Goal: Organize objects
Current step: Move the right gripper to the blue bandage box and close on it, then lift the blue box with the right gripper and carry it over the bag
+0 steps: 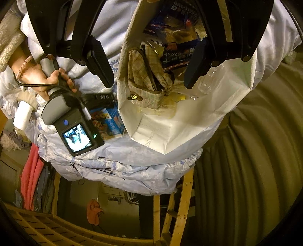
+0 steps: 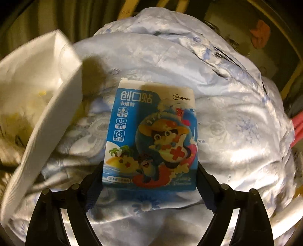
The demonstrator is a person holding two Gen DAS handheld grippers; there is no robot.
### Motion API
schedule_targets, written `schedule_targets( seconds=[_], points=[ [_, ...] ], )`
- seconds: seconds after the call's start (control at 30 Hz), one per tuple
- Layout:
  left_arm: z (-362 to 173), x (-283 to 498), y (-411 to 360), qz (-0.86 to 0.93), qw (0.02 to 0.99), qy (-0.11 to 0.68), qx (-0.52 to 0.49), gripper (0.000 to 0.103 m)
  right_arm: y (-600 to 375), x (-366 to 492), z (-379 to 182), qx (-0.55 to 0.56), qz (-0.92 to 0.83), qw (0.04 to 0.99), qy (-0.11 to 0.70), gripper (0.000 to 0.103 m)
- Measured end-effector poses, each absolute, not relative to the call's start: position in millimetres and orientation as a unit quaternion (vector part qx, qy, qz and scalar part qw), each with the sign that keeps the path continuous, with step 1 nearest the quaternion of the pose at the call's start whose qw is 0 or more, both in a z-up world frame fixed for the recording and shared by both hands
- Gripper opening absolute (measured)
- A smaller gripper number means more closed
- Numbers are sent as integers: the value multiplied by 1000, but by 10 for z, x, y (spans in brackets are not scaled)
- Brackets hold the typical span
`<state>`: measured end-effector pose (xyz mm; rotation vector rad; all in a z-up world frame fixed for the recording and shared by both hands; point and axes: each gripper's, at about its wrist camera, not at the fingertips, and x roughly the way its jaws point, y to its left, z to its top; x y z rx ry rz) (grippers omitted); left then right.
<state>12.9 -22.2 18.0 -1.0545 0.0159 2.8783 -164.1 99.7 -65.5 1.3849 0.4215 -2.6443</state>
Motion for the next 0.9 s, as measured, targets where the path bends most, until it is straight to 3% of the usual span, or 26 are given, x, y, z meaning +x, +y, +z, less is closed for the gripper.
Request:
schedule_targets(
  seconds=[0.2,0.4,0.7,0.9],
  points=[
    [184,193,-277,941,40,-7,-337,76,1534,-1468,-342,420,-897,122,-56,85],
    [211,320,-312,943,32,-3,-331,76,1768,-1050,107,385,-888,199,-156,83],
    [380,497,-568,953,12,-13,-303,76,1446,-577,792,325,-879,302,-176,83],
    [330,462,-598,950,18,-22,-312,76,1044,-683,893,296,-913,250,-127,83]
  ],
)
